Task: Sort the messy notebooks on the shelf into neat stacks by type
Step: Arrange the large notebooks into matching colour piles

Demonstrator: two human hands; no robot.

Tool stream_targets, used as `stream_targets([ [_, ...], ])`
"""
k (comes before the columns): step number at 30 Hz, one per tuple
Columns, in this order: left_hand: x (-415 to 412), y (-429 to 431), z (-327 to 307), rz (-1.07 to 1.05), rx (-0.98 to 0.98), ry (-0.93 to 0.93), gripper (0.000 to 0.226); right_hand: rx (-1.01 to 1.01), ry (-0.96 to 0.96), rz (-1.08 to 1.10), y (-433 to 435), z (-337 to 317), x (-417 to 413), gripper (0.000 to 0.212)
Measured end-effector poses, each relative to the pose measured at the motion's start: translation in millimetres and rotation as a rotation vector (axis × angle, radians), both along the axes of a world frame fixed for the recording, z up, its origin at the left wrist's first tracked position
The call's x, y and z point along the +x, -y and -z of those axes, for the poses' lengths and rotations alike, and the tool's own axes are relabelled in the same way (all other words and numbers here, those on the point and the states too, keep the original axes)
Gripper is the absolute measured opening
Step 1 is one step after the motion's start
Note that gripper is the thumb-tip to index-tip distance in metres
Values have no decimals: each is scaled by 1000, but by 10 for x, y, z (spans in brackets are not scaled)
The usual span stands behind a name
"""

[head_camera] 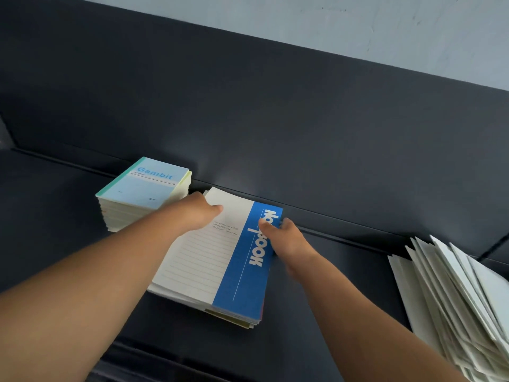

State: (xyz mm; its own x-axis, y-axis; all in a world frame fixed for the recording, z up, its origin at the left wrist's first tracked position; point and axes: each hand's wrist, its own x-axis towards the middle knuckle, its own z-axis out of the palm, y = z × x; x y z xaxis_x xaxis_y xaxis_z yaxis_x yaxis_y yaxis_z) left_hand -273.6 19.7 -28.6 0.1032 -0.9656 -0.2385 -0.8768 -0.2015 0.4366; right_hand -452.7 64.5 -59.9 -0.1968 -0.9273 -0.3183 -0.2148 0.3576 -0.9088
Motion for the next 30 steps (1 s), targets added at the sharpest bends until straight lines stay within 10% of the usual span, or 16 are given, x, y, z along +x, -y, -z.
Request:
stream_targets([
  [20,186,-666,-109,239,6,-48,82,-113,-44,-301,-635,15,-90,41],
  [25,559,-1021,-29,335,171,-145,99,-36,-231,-448,-1035,-40,-22,68],
  [30,651,-1105,134,308,122,172,127,-4,-633,-378,-1220,-6,206,117],
])
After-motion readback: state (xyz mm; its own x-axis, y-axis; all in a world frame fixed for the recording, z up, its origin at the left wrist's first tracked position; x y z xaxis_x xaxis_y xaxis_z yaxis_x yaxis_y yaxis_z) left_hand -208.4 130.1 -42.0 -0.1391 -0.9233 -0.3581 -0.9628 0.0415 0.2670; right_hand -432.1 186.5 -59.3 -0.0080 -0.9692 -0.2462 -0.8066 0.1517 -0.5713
